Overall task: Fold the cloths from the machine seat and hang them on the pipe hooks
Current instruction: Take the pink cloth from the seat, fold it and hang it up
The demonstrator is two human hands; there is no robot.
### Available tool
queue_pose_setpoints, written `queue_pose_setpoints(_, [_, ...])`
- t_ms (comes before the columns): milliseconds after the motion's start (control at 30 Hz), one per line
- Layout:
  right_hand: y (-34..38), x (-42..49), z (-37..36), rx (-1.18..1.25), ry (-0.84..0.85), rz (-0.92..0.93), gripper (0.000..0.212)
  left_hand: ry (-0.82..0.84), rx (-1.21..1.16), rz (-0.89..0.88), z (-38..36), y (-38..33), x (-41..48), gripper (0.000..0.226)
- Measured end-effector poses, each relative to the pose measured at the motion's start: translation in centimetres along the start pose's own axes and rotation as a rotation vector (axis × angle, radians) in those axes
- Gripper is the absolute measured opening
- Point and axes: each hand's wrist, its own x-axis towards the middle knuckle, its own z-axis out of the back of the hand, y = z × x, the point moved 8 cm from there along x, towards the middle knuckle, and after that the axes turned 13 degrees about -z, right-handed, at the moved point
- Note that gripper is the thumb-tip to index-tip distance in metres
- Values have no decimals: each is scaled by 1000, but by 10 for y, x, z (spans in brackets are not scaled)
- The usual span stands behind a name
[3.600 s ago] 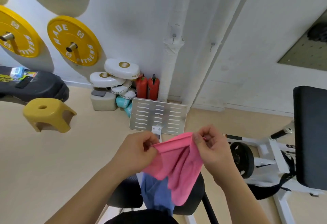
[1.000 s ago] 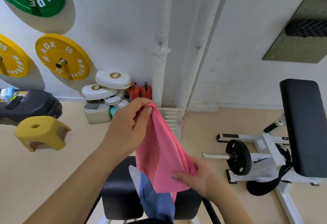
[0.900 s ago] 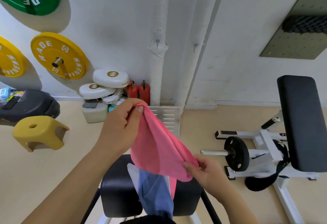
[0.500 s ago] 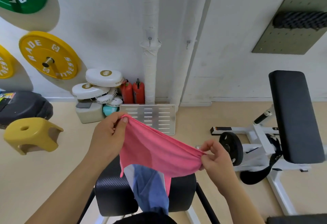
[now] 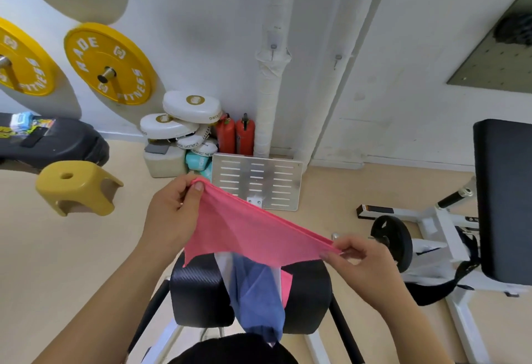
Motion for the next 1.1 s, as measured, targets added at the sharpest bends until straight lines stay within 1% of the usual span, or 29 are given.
queue_pose_setpoints(67, [8, 12, 7, 134, -31, -23, 12, 57, -27, 19, 1, 11, 7, 22])
queue_pose_setpoints(167, [28, 36, 17, 218, -81, -29, 17, 134, -90, 54, -2, 19, 26, 28])
queue_pose_setpoints(233, [46, 50, 22, 239, -96, 3, 24, 137, -121, 59, 1, 17, 42, 31])
queue_pose_setpoints(300, [61, 60, 29, 278, -94, 21, 39, 118, -148, 38, 7, 13, 58, 28])
queue_pose_setpoints(333, [66, 63, 33, 293, -103, 20, 42, 113, -160, 32, 9, 10, 65, 27])
queue_pose_setpoints(400, [71, 65, 40, 317, -124, 11, 31, 127, -182, 9, 13, 5, 70, 26])
queue_pose_setpoints(467, [69, 64, 40, 329, -125, 1, 23, 174, -160, -46, 13, 3, 69, 24])
queue_pose_setpoints(600, [35, 61, 16, 336, -56, -97, 20, 366, -50, -98, 3, 29, 48, 21])
queue_pose_setpoints(733, [-23, 55, -36, 250, 31, -241, 19, 595, 109, -117, -14, 88, 7, 27])
queue_pose_setpoints(800, [-55, 48, -68, 210, 77, -308, 26, 674, 151, -62, -20, 119, -18, 26])
queue_pose_setpoints(833, [-71, 43, -84, 193, 106, -340, 30, 698, 157, -7, -22, 133, -31, 24])
queue_pose_setpoints(900, [-102, 32, -112, 129, 168, -374, 31, 721, 168, 115, -21, 154, -57, 22])
queue_pose_setpoints(1000, [-128, 5, -133, -47, 284, -358, 15, 700, 188, 218, -13, 169, -98, 22])
queue_pose_setpoints(1033, [-133, -5, -135, -109, 317, -337, 15, 690, 192, 239, -9, 170, -113, 21])
queue_pose_setpoints(1100, [-138, -20, -134, -223, 356, -278, 24, 653, 187, 258, -1, 168, -141, 22])
